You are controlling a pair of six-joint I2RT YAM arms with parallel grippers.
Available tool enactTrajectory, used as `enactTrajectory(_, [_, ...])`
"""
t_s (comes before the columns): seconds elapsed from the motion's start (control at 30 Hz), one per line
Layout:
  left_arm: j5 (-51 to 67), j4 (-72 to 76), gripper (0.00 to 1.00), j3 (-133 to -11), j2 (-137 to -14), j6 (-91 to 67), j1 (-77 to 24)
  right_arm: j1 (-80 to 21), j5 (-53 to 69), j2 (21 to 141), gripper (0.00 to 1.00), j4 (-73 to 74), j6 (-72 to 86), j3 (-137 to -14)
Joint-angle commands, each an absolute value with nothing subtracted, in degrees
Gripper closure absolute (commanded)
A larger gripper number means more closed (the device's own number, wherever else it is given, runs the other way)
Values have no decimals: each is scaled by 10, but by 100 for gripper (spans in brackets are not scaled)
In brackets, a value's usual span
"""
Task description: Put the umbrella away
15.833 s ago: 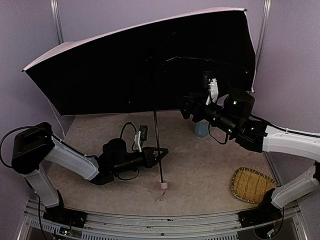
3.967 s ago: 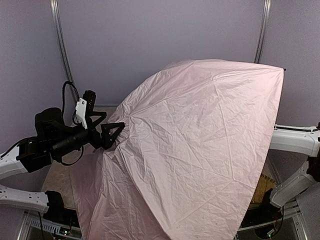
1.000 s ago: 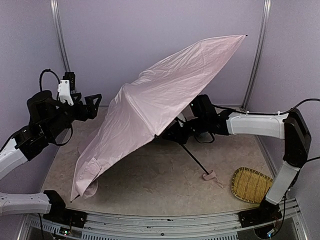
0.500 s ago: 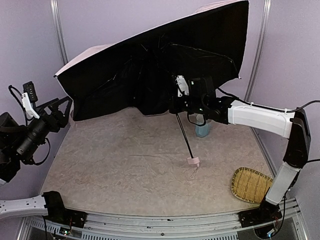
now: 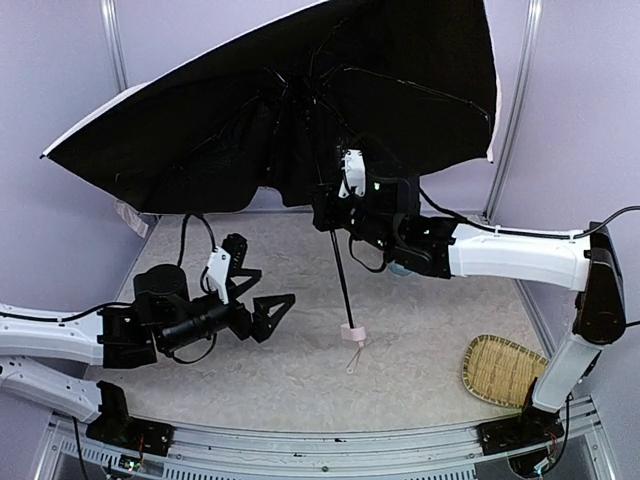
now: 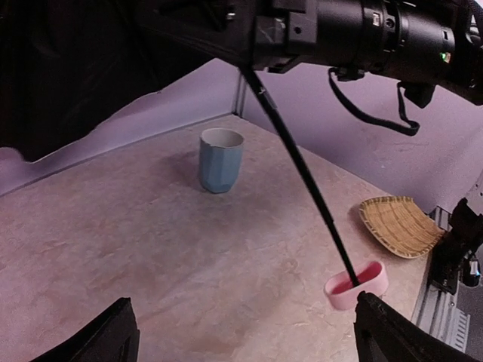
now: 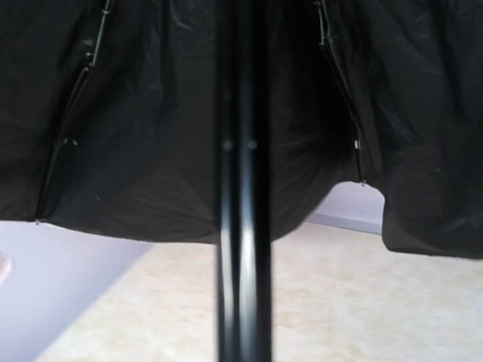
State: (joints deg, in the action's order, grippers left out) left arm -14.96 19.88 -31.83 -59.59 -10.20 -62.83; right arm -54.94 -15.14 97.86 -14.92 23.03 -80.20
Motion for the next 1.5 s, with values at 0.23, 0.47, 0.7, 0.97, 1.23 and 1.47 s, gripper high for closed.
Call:
enactTrajectory(0.23, [68, 414, 2, -374, -793, -125, -583, -581, -113, 934, 100, -510, 330, -664])
enactTrajectory(0.47, [51, 424, 7, -422, -893, -125, -581, -609, -130, 947, 100, -522, 328, -662])
enactTrajectory(0.7, [-18, 464, 53, -397, -905, -184, -595, -610, -151, 933, 100, -443, 323, -676])
enactTrajectory(0.97, [-23, 500, 100, -384, -911, -226, -624, -568, -17, 912, 84, -392, 267, -707])
enactTrajectory(1.23, [-76, 530, 100, -395, -925, -228, -658, -512, -35, 907, 45, -439, 222, -733])
enactTrajectory(1.47, [-102, 531, 100, -411, -936, -214, -677, -510, -141, 929, 28, -410, 220, -770])
